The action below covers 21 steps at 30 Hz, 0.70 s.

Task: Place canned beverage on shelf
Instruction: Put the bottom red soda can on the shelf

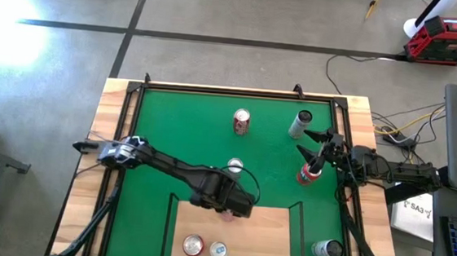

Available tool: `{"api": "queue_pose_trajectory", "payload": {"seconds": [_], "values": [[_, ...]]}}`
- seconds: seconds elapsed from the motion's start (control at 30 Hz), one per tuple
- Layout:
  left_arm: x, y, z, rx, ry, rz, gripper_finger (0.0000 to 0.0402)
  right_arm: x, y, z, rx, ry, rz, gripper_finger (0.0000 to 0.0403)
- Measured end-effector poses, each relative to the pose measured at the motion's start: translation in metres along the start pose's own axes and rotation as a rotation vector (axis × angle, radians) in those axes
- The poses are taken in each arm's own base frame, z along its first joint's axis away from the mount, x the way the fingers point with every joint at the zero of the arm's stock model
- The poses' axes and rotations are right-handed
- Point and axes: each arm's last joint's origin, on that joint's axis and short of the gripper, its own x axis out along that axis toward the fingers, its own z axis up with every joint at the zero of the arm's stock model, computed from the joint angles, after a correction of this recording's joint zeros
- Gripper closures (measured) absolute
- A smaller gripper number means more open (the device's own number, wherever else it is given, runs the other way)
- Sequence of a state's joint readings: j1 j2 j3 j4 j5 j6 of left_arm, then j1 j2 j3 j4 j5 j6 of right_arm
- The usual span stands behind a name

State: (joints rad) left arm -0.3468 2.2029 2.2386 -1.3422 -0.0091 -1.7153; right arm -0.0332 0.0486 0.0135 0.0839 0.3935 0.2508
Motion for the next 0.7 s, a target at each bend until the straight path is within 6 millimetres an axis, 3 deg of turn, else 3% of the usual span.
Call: {"api": "queue_pose_trajectory", "payload": {"seconds": [0.27,0.7], "values": [[0.002,-0.013,-0.01,0.018,0.011,-0.041,0.0114,0.0,0.0,0.0,0.0,0.001,0.0,0.0022],[0.009,-0.009,-0.023,-0.036,0.036,-0.004,0.0113,0.0,0.0,0.0,-0.002,0.004,-0.001,0.0022]]}}
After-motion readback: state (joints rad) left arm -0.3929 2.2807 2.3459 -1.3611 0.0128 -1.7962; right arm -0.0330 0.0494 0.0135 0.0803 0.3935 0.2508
